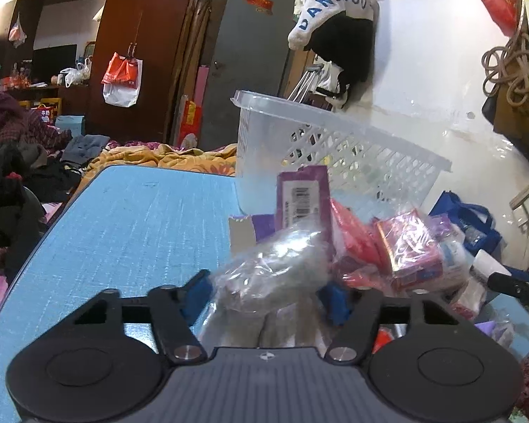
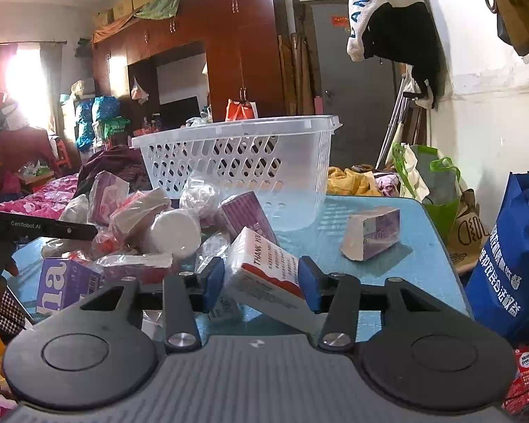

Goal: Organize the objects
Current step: 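Grasp the clear plastic bag with the left tool while the right tool grasps the white-red box, then carry both items over the white basket and open both tools to drop them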

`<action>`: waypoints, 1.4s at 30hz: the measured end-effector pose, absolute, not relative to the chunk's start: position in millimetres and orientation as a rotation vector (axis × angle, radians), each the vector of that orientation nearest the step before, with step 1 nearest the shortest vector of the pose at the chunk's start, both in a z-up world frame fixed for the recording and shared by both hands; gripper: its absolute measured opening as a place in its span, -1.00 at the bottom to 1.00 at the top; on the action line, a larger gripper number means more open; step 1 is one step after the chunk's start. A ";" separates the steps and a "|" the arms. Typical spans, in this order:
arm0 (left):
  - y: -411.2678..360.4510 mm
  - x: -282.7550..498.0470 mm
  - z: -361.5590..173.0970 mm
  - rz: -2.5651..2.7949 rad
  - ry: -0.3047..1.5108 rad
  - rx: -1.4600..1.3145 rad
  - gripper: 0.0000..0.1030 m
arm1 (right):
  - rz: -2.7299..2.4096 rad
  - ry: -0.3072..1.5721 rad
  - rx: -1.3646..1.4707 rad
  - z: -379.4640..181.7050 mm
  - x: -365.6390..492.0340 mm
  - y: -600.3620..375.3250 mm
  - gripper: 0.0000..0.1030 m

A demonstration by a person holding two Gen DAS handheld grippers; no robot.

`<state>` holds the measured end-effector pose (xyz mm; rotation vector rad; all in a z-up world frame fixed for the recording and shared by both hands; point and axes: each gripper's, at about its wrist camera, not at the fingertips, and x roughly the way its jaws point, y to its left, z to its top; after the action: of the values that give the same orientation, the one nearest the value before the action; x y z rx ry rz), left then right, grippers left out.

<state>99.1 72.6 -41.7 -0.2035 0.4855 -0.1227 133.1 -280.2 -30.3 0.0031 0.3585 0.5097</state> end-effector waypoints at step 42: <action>49.7 82.3 2.2 -0.160 0.310 -0.157 0.23 | 0.530 0.199 -0.051 33.8 120.8 -277.2 -0.45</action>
<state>82.3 49.7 2.2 -0.1567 0.3099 -0.1604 120.8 -277.2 33.8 -0.0515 0.1992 0.5298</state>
